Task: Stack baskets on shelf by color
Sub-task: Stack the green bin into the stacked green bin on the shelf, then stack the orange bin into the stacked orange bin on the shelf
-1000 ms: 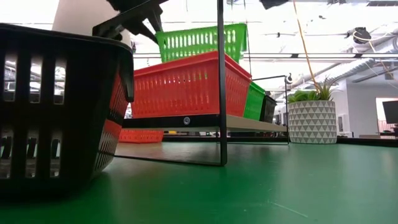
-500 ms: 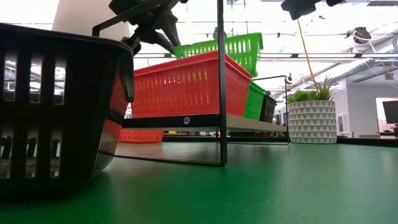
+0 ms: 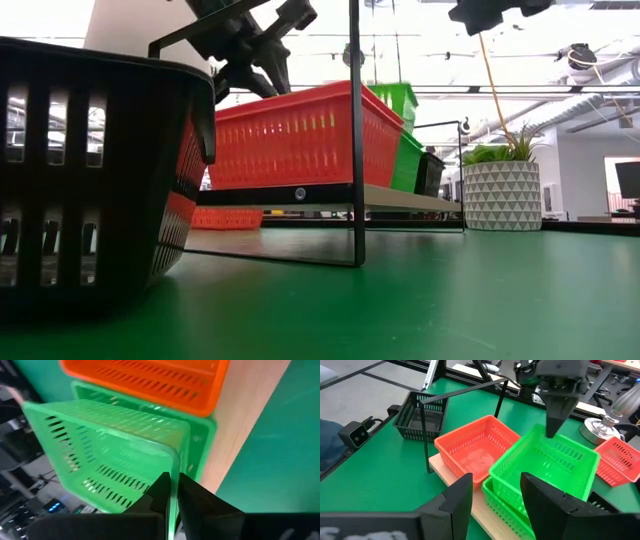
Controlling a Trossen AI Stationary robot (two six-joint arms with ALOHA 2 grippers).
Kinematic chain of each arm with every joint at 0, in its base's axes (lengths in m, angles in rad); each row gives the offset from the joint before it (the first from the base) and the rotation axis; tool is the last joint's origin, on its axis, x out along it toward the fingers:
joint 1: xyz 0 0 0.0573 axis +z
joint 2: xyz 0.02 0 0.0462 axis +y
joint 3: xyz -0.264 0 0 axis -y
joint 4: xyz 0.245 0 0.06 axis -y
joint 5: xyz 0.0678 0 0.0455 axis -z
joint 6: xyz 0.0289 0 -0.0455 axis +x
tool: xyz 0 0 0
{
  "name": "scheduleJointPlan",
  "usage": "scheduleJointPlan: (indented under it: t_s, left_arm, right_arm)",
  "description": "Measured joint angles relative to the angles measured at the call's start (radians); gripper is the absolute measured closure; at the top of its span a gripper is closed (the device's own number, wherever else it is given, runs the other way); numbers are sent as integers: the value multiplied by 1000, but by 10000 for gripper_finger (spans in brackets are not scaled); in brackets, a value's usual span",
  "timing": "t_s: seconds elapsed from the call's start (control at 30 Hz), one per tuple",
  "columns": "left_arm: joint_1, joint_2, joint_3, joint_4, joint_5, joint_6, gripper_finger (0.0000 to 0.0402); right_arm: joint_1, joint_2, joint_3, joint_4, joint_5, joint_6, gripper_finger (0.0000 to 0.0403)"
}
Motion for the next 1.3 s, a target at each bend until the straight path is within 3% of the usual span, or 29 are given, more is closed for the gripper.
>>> scheduleJointPlan:
  t_s: [0.17, 0.43, 0.73, 0.87, 1.23, 1.3]
  left_arm:
    - [3, 16, 0, 38, -2, -27, 355]
    - [6, 16, -1, 60, -25, -118, 287]
    - [0, 15, -1, 44, -181, -313, 237]
    - [-15, 15, -1, 36, -315, -542, 242]
    - [-23, 15, -1, 22, -714, -1444, 272]
    - [-12, 15, -1, 20, -732, -1535, 277]
  right_arm:
    - [0, 0, 0, -1, 0, 1, 243]
    - [0, 0, 0, -2, 4, 18, 243]
    - [0, 94, 0, 1, 52, 53, 243]
    - [0, 156, 0, 3, 53, 36, 243]
    - [-17, 199, 0, 48, 134, 34, 243]
    - [-21, 195, 0, 48, 134, 50, 243]
